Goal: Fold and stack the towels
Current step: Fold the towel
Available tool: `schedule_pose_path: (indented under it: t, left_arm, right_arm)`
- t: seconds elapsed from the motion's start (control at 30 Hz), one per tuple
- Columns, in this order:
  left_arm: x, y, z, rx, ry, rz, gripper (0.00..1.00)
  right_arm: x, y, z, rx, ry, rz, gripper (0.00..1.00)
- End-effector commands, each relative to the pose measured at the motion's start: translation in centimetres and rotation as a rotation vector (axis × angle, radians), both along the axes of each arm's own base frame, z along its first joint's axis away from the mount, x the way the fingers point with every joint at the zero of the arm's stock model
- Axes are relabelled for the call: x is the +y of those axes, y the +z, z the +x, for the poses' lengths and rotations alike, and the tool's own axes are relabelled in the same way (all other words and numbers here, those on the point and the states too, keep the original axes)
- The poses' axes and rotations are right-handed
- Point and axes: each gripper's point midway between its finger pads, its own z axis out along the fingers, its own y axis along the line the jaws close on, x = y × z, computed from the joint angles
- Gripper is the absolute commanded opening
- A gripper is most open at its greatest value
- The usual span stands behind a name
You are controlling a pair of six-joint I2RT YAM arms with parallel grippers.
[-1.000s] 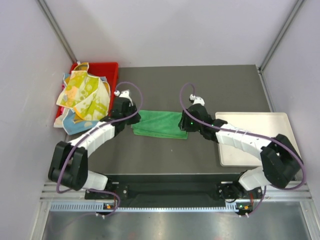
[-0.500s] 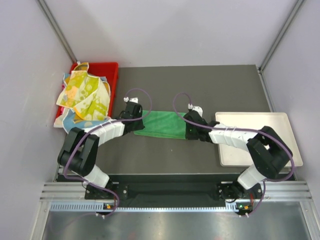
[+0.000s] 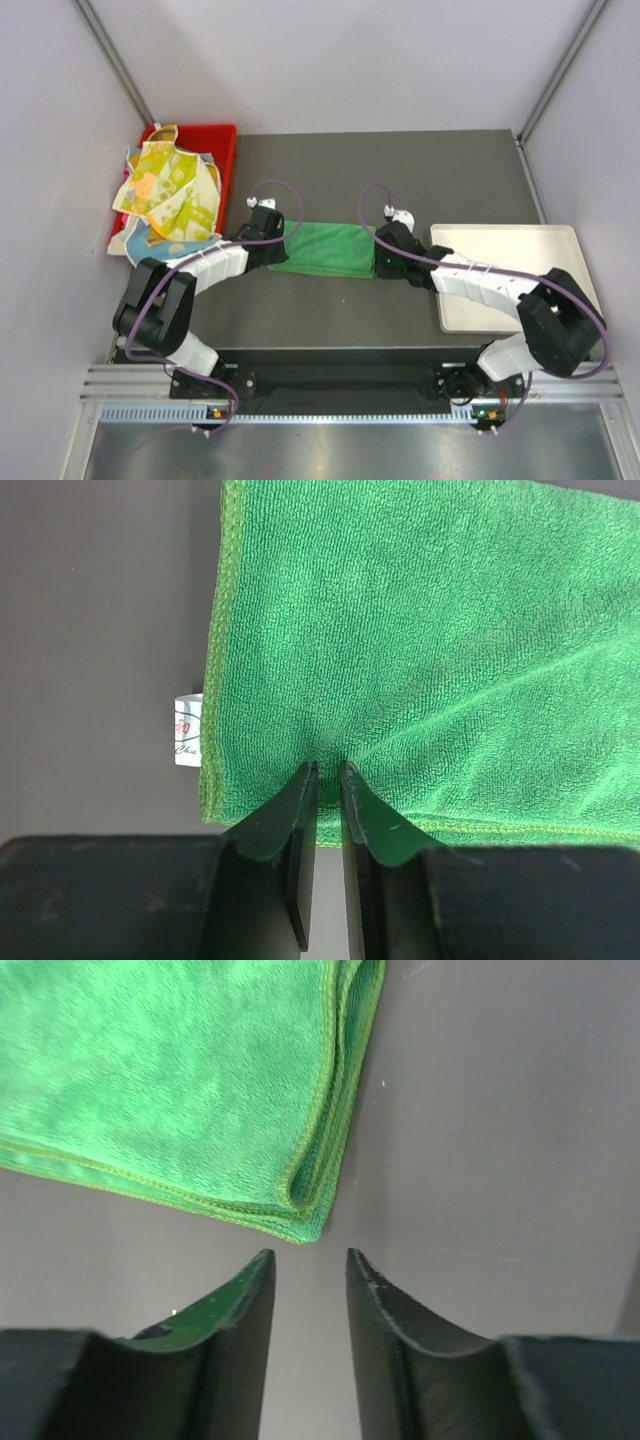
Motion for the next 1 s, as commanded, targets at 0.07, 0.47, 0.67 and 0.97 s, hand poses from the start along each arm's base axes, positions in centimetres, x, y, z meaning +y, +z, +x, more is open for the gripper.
schedule_pose_path:
  t: [0.07,0.47,0.67,0.97]
  left_arm:
    - [-0.4,3.2,1.8,-0.079,0.002,-0.003,0.2]
    - [0.4,5.5,6.9,-0.123,0.055,0.041,0.22]
    - [1.2,2.8,8.8,-0.066,0.075,0.081,0.21]
    - [1.3,-0.5,9.2,-0.014,0.086,0.08,0.19]
  right_arm:
    - [0.8,3.3,2.5,-0.076,-0.045,0.033,0.37]
    - [2.2,1.8,4.4,-0.045,-0.064,0.031,0.37]
    - [2.2,0.6,4.5,-0.028,-0.07,0.022,0.35]
    - [2.0,-0.2,4.3,-0.023,-0.072,0.025,0.11]
